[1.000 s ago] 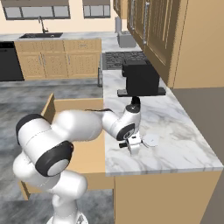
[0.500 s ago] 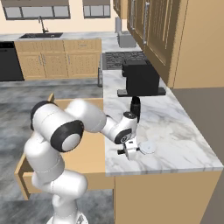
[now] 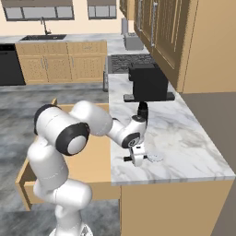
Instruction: Pick the pizza cutter from the drawer and place it on the counter.
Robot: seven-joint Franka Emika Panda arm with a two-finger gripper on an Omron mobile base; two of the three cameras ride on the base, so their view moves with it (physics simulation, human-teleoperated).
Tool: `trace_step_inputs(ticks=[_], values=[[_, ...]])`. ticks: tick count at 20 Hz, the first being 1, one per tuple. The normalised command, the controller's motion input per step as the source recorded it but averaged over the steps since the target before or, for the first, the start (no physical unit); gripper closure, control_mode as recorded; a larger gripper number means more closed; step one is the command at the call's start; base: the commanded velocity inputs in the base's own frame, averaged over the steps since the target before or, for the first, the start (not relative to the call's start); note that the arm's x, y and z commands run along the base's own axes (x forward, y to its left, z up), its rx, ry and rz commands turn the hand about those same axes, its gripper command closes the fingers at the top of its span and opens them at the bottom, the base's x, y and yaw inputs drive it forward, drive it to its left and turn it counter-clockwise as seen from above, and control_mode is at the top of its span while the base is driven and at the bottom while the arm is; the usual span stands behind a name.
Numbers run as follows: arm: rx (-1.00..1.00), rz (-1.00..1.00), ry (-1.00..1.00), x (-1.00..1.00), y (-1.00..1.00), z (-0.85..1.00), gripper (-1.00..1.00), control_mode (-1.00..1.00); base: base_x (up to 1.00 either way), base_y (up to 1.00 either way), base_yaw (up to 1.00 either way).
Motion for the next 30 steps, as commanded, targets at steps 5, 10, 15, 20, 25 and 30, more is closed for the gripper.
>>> trace_step_inputs(ticks=[5,10,15,20,25,30], values=[[0.03,0.00,-0.11,-0.54,-0.01,0.11,-1.00,-1.00,0.00,0.00,0.00],[0.01,0.00,-0.18,-0.42,0.02,0.53,-1.00,-1.00,0.00,0.00,0.00],[0.00,0.00,-0.15,-0.02,0.38,0.81,-1.00,-1.00,0.00,0.00,0.00],[-0.07,0.13,-0.18,-0.40,0.64,1.00,-1.00,-1.00,0.00,0.00,0.00],[-0.25,0.15,-0.20,-0.76,0.98,0.55,-1.00,-1.00,0.00,0.00,0.00],[-0.38,0.16,-0.11,-0.57,1.00,0.06,-1.00,-1.00,0.00,0.00,0.00]])
